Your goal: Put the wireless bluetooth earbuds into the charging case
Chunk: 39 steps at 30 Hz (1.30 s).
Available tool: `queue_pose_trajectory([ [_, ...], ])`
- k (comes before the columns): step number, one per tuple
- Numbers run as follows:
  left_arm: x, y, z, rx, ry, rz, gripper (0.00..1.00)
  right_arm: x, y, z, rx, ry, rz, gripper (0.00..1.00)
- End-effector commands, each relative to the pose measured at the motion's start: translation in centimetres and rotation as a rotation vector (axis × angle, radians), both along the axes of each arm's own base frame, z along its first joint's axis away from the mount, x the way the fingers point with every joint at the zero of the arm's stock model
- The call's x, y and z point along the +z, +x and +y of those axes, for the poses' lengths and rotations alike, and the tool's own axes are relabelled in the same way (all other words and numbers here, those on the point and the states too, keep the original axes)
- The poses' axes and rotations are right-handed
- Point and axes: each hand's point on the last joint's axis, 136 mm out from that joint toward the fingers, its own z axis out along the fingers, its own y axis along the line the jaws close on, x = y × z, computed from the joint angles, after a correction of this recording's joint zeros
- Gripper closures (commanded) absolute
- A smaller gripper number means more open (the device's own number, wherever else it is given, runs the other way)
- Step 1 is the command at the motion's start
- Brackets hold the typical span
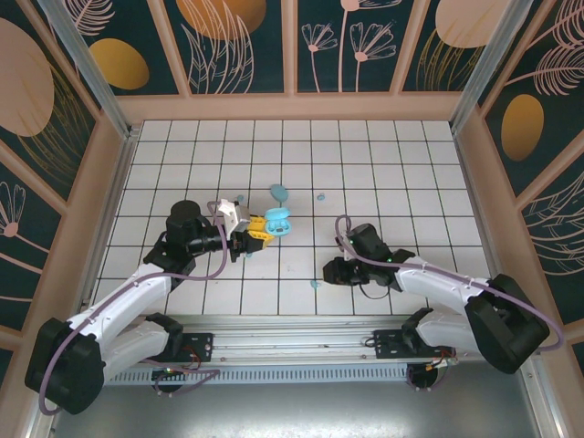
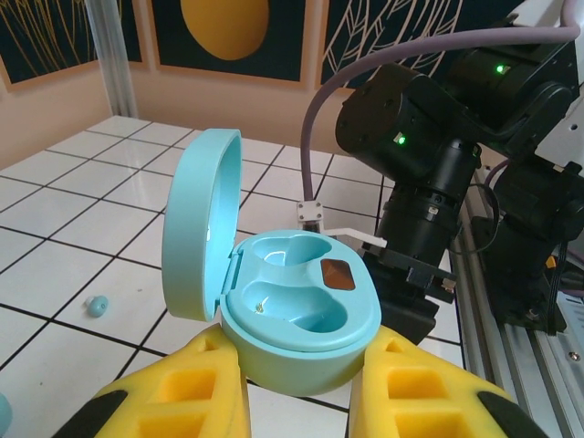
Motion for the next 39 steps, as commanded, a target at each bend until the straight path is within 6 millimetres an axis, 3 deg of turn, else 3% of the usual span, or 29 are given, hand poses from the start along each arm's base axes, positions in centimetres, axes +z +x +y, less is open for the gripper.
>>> queue_pose_trajectory([
  [1, 0.4, -0.2, 0.0, -0.001, -0.005, -0.012, 0.88, 1.4, 0.5, 0.1, 0.055, -0.038, -0.055, 0.72],
  [6, 0.2, -0.1, 0.1, 0.011, 0.001, -0.01, 0.88, 3.6, 1.6, 0.6, 0.141, -0.216, -0.233, 0.66],
  [9, 0.2, 0.0, 0.2, 0.02, 0.006, -0.015, 0.88, 3.9, 1.6, 1.1, 0.163, -0.274, -0.244, 0.63],
  [19, 0.0, 0.0, 0.4, 0.036, 0.014, -0.016, 0.88, 0.0, -0.3, 2.0, 0.269, -0.461, -0.188, 0.62],
  [33, -0.2, 0.1, 0.6, 0.051, 0.021, -0.017, 0.88, -1.0, -1.1, 4.1, 0.378, -0.503, -0.194, 0.66],
  [39, -0.3, 0.1, 0.6, 0.052, 0.025, -0.015, 0.88, -2.0, -1.5, 4.1, 0.398, -0.528, -0.176, 0.67],
])
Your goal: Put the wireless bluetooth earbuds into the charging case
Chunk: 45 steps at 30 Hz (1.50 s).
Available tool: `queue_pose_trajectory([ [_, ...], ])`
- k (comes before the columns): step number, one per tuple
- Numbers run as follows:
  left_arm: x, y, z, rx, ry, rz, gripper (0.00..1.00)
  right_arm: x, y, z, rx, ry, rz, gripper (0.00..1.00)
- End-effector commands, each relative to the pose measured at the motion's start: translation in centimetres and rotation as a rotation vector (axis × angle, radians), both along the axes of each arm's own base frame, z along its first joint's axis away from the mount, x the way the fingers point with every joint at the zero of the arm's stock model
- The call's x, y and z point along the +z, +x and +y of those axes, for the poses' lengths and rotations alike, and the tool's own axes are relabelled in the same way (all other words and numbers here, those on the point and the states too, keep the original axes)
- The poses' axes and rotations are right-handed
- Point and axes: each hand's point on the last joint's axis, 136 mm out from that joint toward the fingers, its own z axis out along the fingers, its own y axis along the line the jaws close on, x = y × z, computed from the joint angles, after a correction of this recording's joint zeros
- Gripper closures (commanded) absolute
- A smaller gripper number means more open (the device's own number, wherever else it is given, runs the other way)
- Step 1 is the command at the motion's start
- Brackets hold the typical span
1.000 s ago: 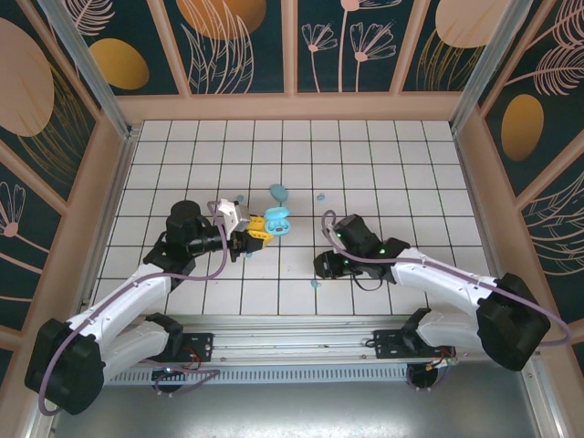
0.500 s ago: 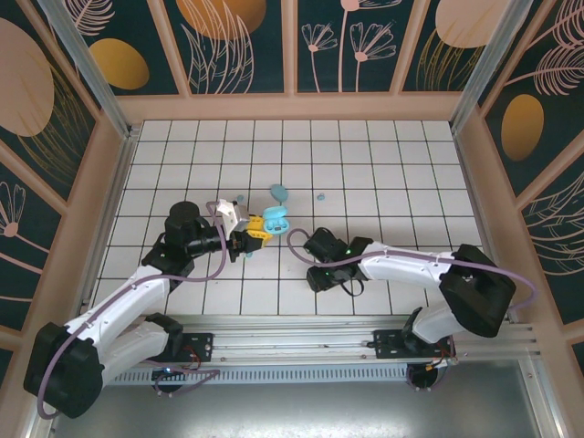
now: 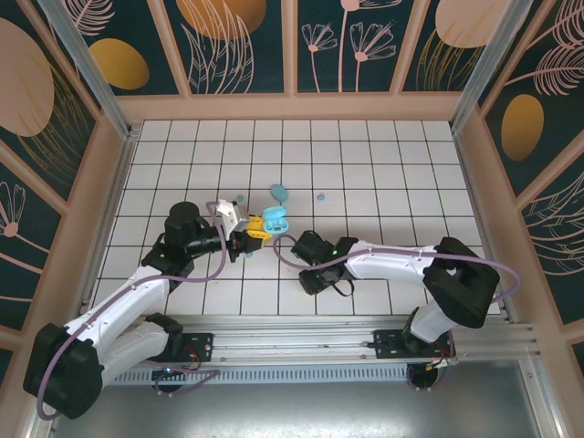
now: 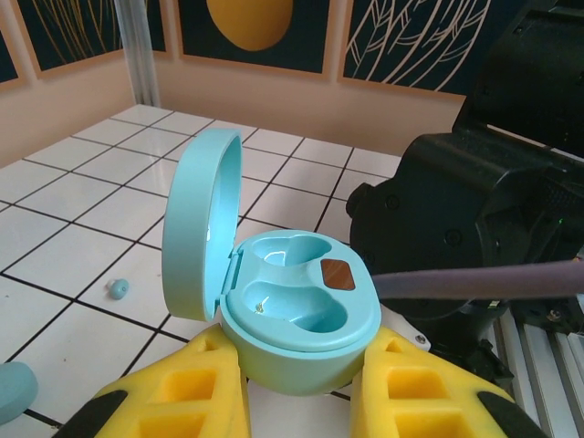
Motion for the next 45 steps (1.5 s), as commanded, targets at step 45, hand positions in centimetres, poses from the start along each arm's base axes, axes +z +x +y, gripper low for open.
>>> queue_pose_trajectory([
  [45, 1.1, 0.5, -0.5, -0.016, -0.023, -0.061, 0.88, 25.8, 5.0, 3.3, -0.083, 0.771, -0.169, 0.85],
])
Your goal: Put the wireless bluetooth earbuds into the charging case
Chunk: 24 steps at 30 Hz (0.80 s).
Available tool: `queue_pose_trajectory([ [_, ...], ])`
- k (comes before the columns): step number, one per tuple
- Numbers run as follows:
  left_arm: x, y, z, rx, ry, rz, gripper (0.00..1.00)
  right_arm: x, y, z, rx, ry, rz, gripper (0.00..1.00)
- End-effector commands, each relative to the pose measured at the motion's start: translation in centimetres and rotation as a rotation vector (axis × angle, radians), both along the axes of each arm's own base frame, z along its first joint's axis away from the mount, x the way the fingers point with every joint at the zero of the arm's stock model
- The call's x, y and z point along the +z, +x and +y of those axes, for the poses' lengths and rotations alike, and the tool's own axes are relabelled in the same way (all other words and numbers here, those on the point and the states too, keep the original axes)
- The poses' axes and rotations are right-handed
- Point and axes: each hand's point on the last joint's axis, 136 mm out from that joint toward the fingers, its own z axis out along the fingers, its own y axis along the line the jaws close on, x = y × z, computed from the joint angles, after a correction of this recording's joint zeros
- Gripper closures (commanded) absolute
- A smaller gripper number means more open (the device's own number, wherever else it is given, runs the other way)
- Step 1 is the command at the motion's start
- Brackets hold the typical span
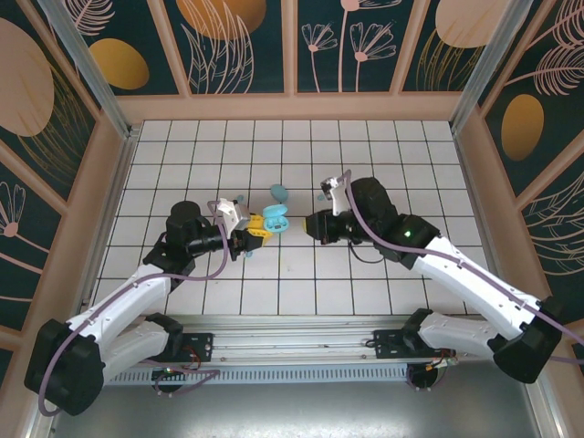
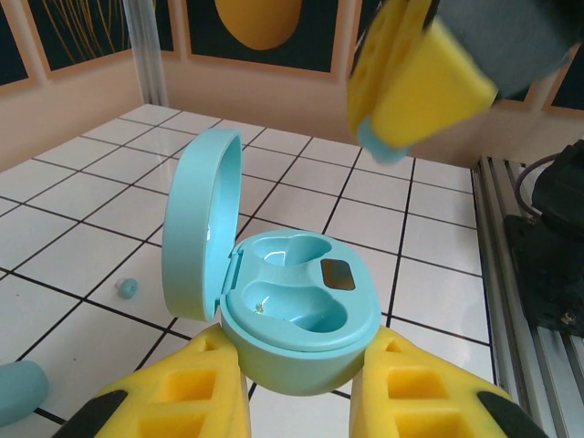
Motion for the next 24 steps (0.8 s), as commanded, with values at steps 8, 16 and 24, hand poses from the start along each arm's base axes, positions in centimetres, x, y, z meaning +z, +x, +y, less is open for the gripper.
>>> queue_pose_trajectory([
  [8, 1.6, -0.2, -0.5, -0.039, -0.04, -0.059, 0.88, 2.1, -0.3, 3.9, 0.175, 0.069, 0.046, 0.86],
  [16, 1.4, -0.4, -0.5, -0.047, -0.04, -0.054, 0.88, 0.7, 0.0, 4.5, 0.187, 0.06, 0.068, 0.86],
  [24, 1.2, -0.5, -0.7, -0.061, -0.046, -0.042, 0.88, 0.7, 0.4, 4.8, 0.187, 0.064, 0.052, 0.86],
])
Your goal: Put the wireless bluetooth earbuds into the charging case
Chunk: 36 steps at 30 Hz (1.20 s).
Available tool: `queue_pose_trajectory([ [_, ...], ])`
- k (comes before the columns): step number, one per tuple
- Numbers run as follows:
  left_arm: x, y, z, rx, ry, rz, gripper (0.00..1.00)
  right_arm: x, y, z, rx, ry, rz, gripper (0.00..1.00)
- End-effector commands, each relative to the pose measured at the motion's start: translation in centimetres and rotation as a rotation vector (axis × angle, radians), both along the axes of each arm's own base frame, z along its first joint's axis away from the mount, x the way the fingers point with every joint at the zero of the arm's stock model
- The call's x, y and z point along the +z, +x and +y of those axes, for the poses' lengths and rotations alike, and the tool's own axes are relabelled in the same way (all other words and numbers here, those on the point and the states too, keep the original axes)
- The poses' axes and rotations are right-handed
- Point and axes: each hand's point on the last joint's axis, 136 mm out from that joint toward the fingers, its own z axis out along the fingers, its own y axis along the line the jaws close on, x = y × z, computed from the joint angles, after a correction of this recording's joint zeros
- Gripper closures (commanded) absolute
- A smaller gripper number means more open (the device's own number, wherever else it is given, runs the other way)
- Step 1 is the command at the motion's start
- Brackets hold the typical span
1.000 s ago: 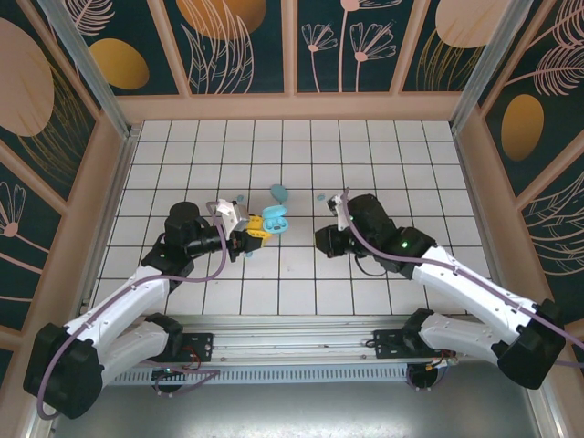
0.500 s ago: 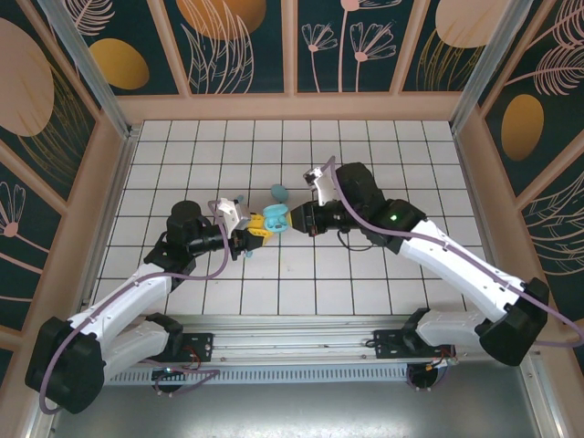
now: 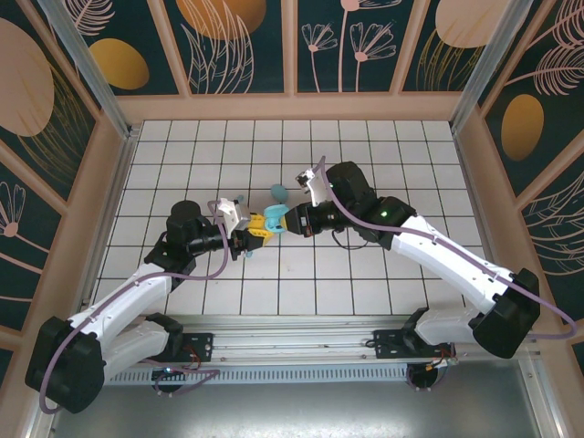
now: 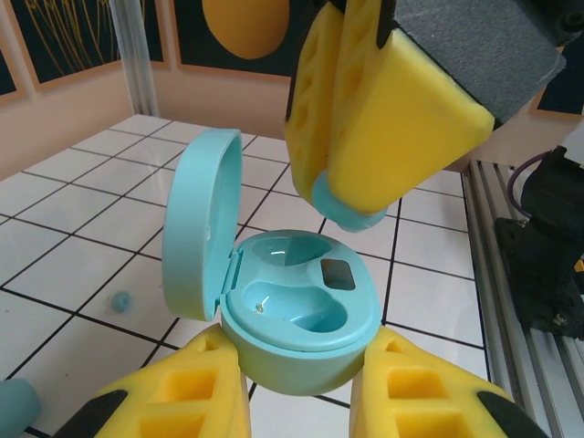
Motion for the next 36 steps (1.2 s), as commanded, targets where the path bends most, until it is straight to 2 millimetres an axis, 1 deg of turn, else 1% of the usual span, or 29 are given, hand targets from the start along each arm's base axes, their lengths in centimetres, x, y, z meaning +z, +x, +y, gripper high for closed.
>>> queue_pose_trajectory([
  [1, 0.8, -0.4, -0.4, -0.038, -0.029, -0.022, 0.88, 0.8, 0.5, 0.5, 0.02, 0.026, -0.042, 0.86],
  [6, 0.9, -0.4, -0.5, -0.042, -0.031, -0.023, 0.88, 0.5, 0.7, 0.6, 0.027, 0.013, -0.052, 0.86],
  [11, 0.9, -0.5, -0.5, -0.044, -0.033, -0.024, 0.89, -0.8, 0.9, 0.4, 0.025, -0.034, -0.056, 0.86],
  [13, 0.9, -0.5, -0.5, -0.047, -0.034, -0.023, 0.88, -0.9, 1.1, 0.3, 0.02, -0.041, -0.063, 0.86],
  [31, 0.8, -0.6, -0.6, -0.06, -0.037, -0.023, 0.88, 0.5, 1.9, 0.9, 0.022, -0.016, -0.112, 0.85],
  [36, 1.0, -0.6, -0.6, -0.064, -0.042, -0.027, 0.89, 0.3, 1.9, 0.7, 0.022, -0.032, -0.112, 0.82],
])
